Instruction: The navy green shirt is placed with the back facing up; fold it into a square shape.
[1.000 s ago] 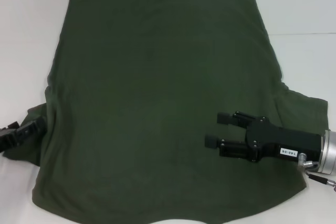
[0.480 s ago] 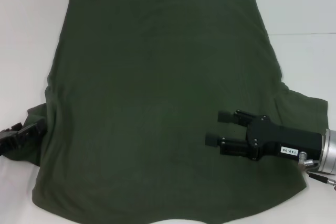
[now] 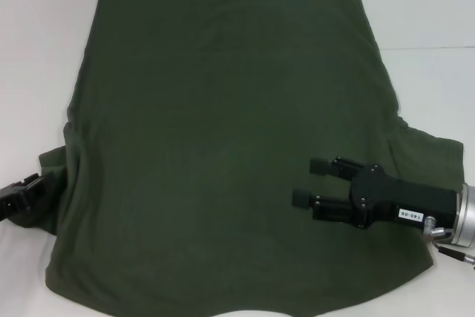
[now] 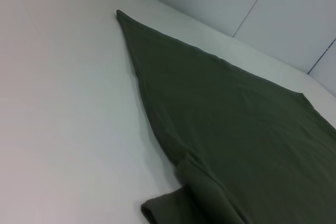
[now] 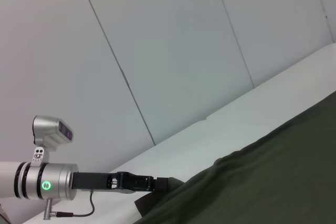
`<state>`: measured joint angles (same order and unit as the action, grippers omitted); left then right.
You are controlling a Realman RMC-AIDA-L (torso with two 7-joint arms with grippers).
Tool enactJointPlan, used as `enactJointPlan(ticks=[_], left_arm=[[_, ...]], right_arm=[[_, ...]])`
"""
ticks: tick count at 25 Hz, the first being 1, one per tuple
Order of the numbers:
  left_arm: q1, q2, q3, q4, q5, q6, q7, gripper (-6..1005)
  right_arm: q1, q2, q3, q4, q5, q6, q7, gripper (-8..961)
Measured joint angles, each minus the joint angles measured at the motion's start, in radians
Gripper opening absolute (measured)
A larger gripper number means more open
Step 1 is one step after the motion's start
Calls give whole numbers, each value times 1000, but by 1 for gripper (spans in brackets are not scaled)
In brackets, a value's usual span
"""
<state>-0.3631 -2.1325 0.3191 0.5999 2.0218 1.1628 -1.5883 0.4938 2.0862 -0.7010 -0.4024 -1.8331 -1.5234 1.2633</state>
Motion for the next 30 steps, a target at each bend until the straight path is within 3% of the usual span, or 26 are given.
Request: enactJointPlan(ticks=[8,19,30], left_arm=[[0,1,0,0,0,0,-1,179],[-4,6,0,9,0,-8,-1,-1],[-14,31,-12,76,0,-68,-12,0]], right_arm=[[-3,0,0,1,0,-2,-2,917],[-5,0,2,1,0,-1,-2,917],[-7,0,3,5,1,0,1,917]])
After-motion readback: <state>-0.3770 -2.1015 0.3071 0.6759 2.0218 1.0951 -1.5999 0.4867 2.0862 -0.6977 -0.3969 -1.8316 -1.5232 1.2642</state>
